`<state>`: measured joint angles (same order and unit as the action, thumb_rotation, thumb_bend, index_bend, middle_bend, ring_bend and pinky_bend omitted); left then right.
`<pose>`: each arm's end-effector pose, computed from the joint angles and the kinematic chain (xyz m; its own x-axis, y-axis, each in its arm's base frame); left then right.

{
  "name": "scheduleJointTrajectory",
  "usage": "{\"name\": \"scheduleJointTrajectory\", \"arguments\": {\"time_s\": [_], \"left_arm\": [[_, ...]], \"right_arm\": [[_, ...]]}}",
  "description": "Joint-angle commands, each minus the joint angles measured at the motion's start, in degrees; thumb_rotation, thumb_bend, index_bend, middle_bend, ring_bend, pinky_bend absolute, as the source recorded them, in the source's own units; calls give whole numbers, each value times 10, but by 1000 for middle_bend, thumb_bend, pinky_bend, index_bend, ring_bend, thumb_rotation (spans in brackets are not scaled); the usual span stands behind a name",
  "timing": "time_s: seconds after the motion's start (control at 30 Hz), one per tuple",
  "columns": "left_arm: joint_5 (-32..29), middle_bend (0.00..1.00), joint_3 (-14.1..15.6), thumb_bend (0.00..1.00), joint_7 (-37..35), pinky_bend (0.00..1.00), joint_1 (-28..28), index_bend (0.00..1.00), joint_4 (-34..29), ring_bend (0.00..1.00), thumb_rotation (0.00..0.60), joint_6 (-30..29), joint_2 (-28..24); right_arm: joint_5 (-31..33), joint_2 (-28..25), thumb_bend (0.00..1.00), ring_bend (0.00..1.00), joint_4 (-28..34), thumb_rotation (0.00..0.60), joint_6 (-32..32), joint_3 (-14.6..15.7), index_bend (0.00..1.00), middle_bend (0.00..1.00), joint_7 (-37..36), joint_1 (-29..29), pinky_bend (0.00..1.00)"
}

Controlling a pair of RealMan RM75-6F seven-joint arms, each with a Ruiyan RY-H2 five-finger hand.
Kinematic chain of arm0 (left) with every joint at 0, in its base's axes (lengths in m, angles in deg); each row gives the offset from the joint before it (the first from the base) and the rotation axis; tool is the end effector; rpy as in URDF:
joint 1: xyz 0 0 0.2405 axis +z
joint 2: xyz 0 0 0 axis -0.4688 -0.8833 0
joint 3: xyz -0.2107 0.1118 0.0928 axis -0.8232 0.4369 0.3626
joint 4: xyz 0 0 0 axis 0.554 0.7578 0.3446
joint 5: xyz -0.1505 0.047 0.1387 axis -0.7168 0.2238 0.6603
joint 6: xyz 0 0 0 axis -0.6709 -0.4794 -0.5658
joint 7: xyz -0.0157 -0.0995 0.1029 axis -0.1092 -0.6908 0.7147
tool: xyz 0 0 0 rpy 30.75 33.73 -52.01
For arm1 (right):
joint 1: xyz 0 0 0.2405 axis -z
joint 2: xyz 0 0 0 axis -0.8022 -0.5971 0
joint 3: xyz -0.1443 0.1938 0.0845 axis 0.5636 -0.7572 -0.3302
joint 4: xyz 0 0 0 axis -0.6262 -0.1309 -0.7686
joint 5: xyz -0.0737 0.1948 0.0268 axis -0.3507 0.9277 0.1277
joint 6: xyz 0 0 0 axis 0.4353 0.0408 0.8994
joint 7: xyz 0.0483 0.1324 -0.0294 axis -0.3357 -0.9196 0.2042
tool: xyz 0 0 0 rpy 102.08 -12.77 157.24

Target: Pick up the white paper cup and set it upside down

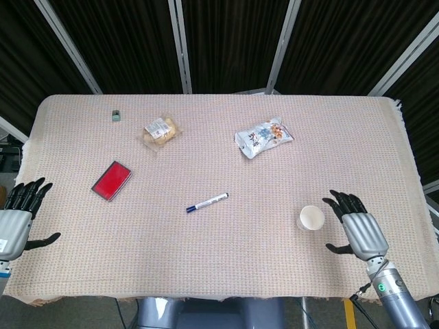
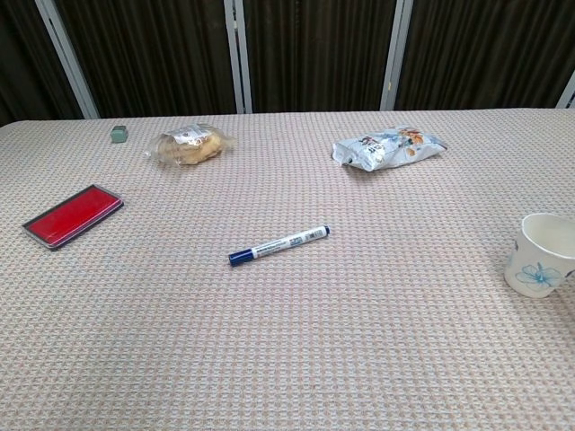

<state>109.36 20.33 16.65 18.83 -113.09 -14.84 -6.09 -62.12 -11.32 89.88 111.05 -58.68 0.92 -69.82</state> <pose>-0.3052 0.1988 0.1563 0.4492 0.0528 0.8919 0.8907 -0.1046 -0.4424 -0.2437 -0.2253 0.1225 0.3732 -0.2700 0.8876 -0.9276 -0.1247 0.3521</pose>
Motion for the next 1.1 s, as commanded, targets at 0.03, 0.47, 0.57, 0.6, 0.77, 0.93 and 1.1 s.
{"name": "scheduleJointTrajectory", "arguments": {"time_s": [0.03,0.47,0.57,0.6,0.77,0.93,1.1], "left_arm": [[0,0,0,23,1,0,0,0,0,0,600,0,0],[-2,0,-1,31,3,0,-1,0,-1,0,600,1,1],[-3,0,-1,32,2,0,-1,0,-1,0,600,2,0],[-3,0,-1,32,2,0,-2,0,-1,0,600,2,0],[-3,0,-1,33,2,0,-2,0,-2,0,600,4,0],[-4,0,-1,32,2,0,-3,0,-2,0,600,5,-1],[-5,0,-1,34,3,0,-4,0,-3,0,600,6,-1]], "right_arm": [[18,1,5,0,6,600,-18,-3,181,0,4,-10,0],[128,47,35,0,-21,600,-71,-30,209,0,50,-67,0],[152,67,37,0,-34,600,-76,-33,209,0,76,-84,0],[162,73,37,0,-37,600,-78,-34,209,0,84,-88,0],[206,87,47,0,-45,600,-85,-32,210,0,116,-106,0],[241,96,94,0,-56,600,-89,-27,224,0,137,-119,0],[263,100,98,0,-63,600,-91,-24,242,0,144,-127,0]]}}
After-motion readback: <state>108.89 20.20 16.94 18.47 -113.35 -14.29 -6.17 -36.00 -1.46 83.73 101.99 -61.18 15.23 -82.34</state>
